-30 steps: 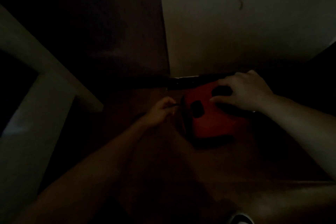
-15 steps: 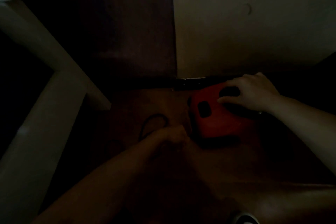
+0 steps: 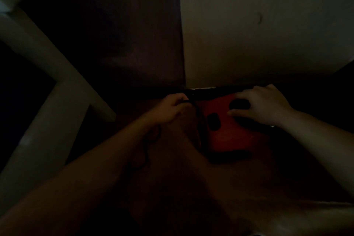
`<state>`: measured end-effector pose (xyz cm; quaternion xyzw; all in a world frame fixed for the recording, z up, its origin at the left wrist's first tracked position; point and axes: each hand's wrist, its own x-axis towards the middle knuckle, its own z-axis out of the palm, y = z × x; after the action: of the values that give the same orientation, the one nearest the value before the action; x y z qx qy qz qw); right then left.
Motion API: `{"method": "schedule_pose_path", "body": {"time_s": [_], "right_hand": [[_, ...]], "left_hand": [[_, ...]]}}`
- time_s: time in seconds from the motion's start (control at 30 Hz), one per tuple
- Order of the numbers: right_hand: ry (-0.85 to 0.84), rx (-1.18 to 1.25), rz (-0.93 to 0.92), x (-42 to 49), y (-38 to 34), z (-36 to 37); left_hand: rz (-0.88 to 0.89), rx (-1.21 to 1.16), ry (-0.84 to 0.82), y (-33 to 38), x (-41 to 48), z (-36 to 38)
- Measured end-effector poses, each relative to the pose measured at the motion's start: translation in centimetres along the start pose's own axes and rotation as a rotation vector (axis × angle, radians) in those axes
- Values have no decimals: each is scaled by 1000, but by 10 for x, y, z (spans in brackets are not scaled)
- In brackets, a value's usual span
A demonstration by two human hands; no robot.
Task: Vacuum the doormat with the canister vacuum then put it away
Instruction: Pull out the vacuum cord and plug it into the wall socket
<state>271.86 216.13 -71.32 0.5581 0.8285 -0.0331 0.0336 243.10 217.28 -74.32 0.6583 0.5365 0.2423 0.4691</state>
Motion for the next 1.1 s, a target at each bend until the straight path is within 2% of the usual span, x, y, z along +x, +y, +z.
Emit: {"method": "schedule_pose_path", "body": {"time_s": [0.17,0.2,0.3,0.37,0.43,0.5,0.57,0.67,0.77,0.93,1.03,1.1], "right_hand": [[-120,9,44,4,-18,-13],[-123,117,18,6,-27,-18],[-217,707,-61,12,-65,-34],[-246,911,-63,18,-84,-45],[-159,1043,-35,22,-92,-61],[-160,1008,-64,27,-91,-75],[-257,871,-120,31,-95,-77],[-377,999,-198,33,-117,-61],[-339,1242,-131,35,-126,-52],[-171,1277,35,24,-73,-57],[-195,1303,74,15,-54,-54],[-230,1245,1,20,-62,-65]], "left_hand": [[161,362,-158,47,-20,-40],[210,458,-183,58,-23,-43],[279,659,-192,82,-29,-46],[256,727,-178,89,-34,-54],[224,742,-202,90,-41,-66],[208,686,-234,87,-50,-76],[194,522,-222,85,-58,-78],[183,381,-186,86,-58,-72],[178,381,-166,86,-55,-74],[258,687,-102,68,-59,-109],[297,655,-76,66,-61,-122],[317,566,-43,82,-56,-115]]}}
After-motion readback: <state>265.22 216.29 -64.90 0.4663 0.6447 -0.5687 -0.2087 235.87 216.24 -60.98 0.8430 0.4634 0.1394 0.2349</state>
